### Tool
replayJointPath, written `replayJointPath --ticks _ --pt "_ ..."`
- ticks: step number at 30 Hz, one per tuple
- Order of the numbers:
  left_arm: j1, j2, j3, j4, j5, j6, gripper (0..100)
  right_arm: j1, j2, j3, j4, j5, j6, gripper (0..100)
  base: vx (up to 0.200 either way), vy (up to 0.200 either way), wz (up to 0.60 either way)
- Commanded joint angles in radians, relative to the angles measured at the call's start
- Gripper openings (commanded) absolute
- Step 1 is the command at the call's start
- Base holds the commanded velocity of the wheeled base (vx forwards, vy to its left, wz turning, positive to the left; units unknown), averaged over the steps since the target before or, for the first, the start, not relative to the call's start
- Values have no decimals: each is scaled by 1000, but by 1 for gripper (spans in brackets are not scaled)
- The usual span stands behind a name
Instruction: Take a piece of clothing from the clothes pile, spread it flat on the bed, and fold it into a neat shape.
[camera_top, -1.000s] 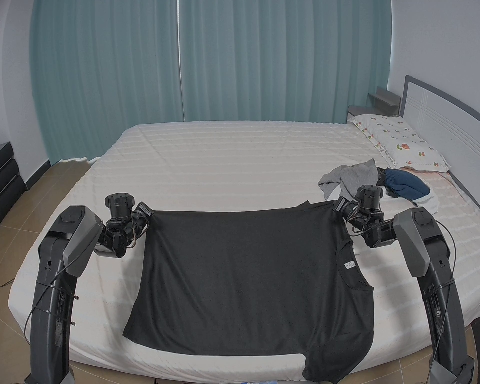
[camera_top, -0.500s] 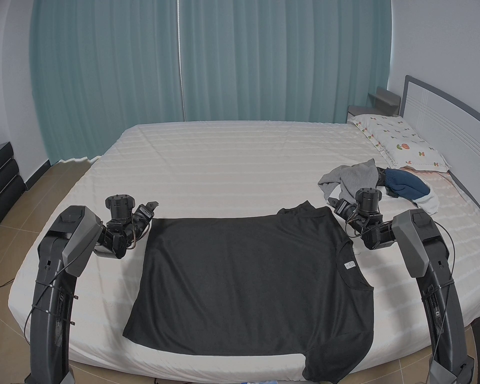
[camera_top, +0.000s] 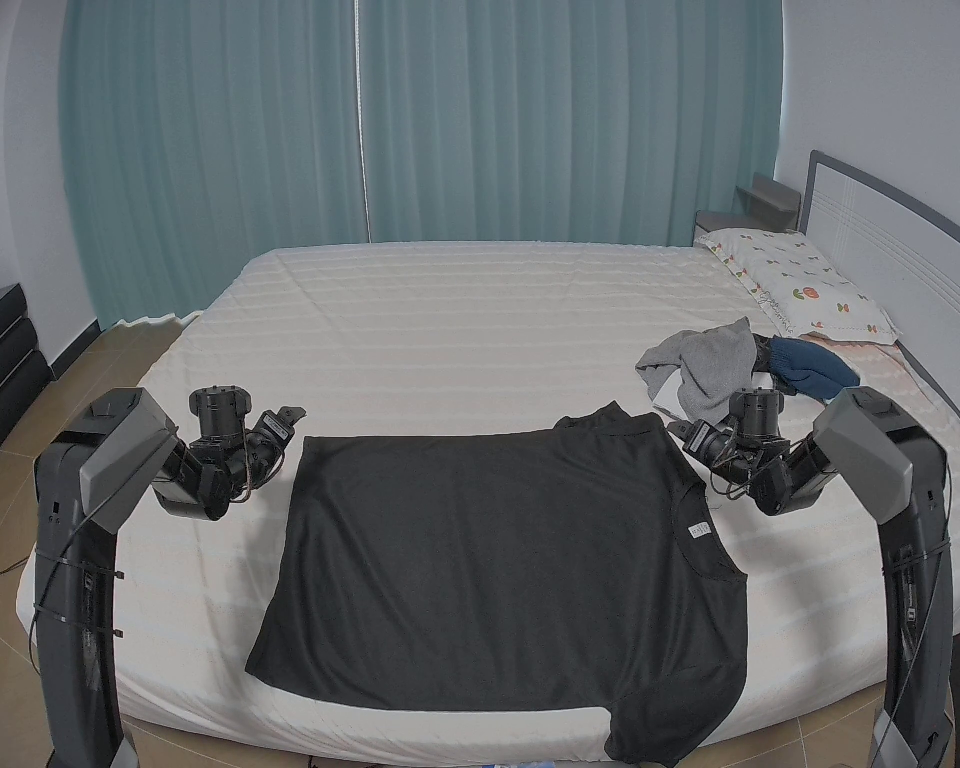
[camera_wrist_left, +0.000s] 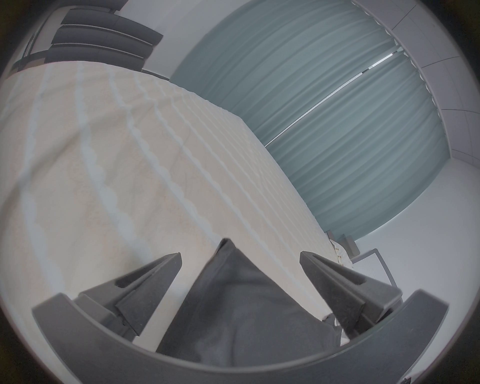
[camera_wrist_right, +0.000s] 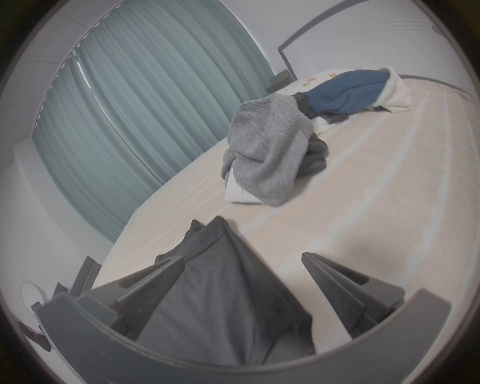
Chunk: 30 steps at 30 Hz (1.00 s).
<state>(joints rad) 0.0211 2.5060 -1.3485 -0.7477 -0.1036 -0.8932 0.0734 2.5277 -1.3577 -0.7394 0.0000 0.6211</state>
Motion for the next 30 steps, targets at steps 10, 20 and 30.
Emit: replayJointPath --ticks 10,20,30 --pt "-15 -599 890 -70 -137 -15 100 97 -619 971 -287 66 252 100 -20 0 0" --pt "-55 -728 1085 -70 -197 -78 100 135 -595 1121 -445 74 322 100 -200 0 0" --pt "-49 -713 1131 -71 -234 -84 100 138 -599 1157 -446 94 324 100 -20 0 0"
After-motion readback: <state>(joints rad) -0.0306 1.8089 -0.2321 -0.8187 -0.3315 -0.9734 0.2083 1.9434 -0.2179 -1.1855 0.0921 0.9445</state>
